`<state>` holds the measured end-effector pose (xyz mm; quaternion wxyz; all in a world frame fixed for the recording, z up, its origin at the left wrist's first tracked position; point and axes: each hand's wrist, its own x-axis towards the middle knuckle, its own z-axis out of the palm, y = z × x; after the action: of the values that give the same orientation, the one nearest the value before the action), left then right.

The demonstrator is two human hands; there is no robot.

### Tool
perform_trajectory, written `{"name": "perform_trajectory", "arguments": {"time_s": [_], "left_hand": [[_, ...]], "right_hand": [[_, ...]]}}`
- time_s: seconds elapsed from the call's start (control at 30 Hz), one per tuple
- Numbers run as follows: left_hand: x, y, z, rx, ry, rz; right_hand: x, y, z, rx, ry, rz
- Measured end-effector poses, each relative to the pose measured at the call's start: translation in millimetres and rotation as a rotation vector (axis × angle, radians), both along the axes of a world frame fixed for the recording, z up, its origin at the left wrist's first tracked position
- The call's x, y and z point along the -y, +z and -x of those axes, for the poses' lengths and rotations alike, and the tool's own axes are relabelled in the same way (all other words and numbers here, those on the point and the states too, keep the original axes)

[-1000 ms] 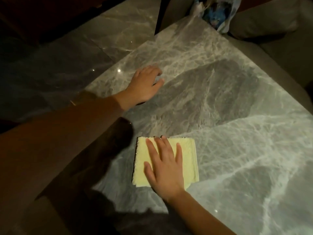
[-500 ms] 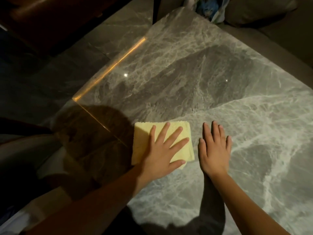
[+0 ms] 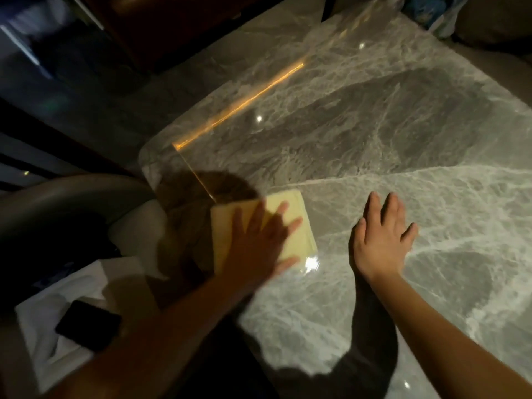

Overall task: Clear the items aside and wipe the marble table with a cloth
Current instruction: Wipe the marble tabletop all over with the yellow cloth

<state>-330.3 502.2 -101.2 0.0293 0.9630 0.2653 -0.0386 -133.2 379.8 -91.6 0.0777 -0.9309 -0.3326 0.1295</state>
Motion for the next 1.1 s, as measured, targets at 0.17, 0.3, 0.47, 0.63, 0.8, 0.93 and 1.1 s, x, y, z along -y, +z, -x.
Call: {"name": "perform_trajectory", "arguments": {"time_s": [0.17,0.3,0.47,0.63,0.8,0.93,1.1], "left_hand": [[-90,-6,16,-0.017,0.147,-0.118],[-145,-8,20,-0.025,0.225,-0.187],[-207,-10,19,-0.036,0.309,-0.158],[-243,-2,4,-0.051,0.329,-0.122],[-215,-5,4,-0.046,0.354,-0.091],[-159,4,6,-0.076,0.305,-0.017],[-50,-4,15,0.0,0.273,0.037]], "right_hand": [[-47,14,23,0.052,0.625,-0.036],[-89,-6,51,-0.016,0.747,-0.017],[-93,-15,55,0.058,0.736,0.001],[-96,-9,55,0.036,0.743,0.009],[-97,-6,53,-0.018,0.722,-0.023],[-96,-2,52,-0.149,0.603,-0.192],[-69,10,31,-0.03,0.459,-0.235]]}}
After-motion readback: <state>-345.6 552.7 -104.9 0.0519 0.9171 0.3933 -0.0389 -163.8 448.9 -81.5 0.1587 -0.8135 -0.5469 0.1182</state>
